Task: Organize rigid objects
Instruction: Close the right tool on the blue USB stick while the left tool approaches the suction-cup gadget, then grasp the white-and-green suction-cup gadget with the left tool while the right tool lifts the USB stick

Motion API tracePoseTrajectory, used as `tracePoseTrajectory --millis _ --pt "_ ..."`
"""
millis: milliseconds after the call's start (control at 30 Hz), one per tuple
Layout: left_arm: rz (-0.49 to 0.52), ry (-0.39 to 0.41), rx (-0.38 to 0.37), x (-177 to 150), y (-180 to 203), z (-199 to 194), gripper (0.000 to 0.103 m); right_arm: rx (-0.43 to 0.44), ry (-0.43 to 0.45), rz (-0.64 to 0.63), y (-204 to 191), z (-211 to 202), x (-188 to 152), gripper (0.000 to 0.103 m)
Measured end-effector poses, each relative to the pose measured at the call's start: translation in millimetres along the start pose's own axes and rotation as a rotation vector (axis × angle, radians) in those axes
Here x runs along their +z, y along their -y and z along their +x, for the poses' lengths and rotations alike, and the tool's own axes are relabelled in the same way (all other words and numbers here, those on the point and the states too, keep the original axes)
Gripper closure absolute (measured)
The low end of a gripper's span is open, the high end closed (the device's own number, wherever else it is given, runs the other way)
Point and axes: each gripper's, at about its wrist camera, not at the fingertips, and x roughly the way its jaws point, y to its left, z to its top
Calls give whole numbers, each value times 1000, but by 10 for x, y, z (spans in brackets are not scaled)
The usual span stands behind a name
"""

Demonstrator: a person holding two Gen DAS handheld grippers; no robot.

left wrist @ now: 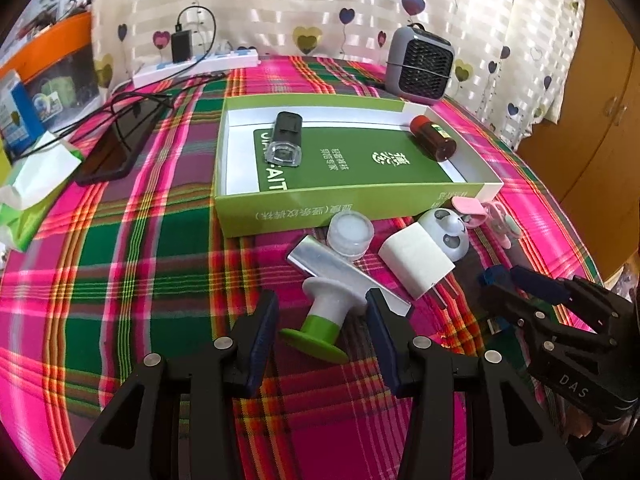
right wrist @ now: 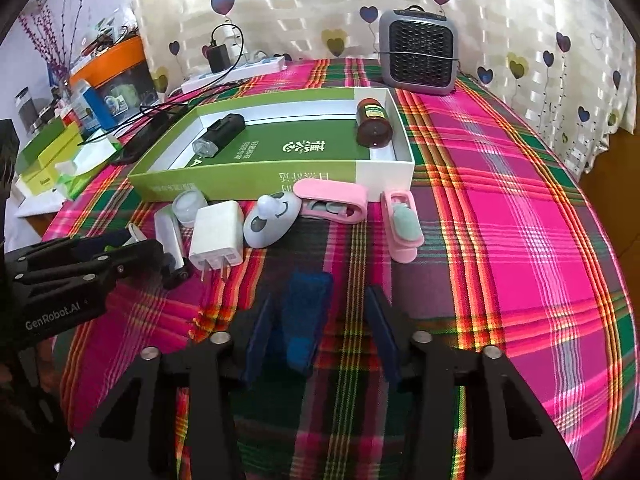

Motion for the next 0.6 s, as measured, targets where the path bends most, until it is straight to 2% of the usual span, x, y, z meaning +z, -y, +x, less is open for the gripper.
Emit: tracePoseTrajectory --millis 67,133,300,600 --pt "-4 2 -6 -12 -2 -6 61 7 2 -1 -4 -5 -5 63" --pt "-6 5 -8 -25 -5 -13 61 -5 1 -10 -22 -5 -13 72" --pt "-12 9 -22 -48 -20 -34 61 -8 5 -10 -9 -15 -27 79" --pt "-18 14 -28 -64 -37 -56 62 -4 11 -9 0 -21 -30 80"
